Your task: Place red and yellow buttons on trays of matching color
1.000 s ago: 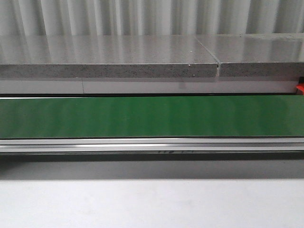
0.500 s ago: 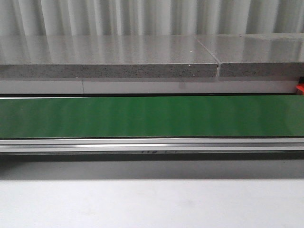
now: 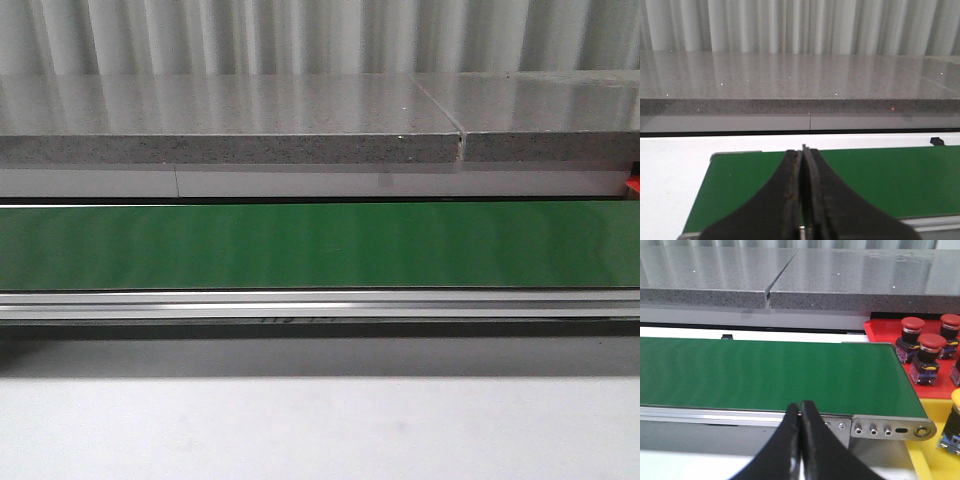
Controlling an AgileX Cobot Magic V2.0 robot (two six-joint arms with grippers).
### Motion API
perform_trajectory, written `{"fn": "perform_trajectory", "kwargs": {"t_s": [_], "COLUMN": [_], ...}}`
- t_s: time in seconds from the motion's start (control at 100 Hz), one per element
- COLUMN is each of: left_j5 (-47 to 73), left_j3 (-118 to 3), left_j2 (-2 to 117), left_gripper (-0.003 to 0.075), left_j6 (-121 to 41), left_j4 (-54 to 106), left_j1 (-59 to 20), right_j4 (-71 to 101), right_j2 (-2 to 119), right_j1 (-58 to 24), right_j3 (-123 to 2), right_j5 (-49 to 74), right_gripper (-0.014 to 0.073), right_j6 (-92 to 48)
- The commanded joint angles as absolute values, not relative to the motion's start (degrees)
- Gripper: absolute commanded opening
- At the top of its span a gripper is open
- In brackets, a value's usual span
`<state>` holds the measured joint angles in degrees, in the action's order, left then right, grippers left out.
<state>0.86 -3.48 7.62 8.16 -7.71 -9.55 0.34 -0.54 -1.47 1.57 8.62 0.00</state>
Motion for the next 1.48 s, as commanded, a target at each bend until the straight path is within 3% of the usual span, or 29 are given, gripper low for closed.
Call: {"fn": "perform_trajectory", "kwargs": {"t_s": [0.0,0.08,0.13,0.47,1.47], "left_j5": [-10.53,-15.32,-10.52,-6.57,-5.03], "left_j3": [-0.73,2.93,2.17,2.66,2.66], "left_j2": [8.11,7.99,7.59,-2.80,-2.49], "left_gripper": [-0.0021,-0.0021,-0.0021,-0.0021,-0.0021], "left_j6": [8.64,8.64,8.64,8.64,8.64], "left_j4": [-7.87,-7.87,-7.87,-7.41,-7.36], "left_j1": [-8.77,-7.39,-6.60,-2.68,-2.68], "right_j4": [-0.35,-0.35,-0.35,-0.35,-0.35], "right_j2": [-1.19,-1.19,-1.19,-1.19,-1.19], "right_j1": [-1.49,-1.49,-1.49,-1.49,-1.49], "right_j3": [0.70,0.70,0.70,0.70,0.70], "right_j5": [3.83,3.83,3.83,3.83,3.83], "right_gripper": [-0.0092,-0.0092,-0.0092,-0.0092,-0.0092], "right_j6": [0.00,0.00,0.00,0.00,0.00]}}
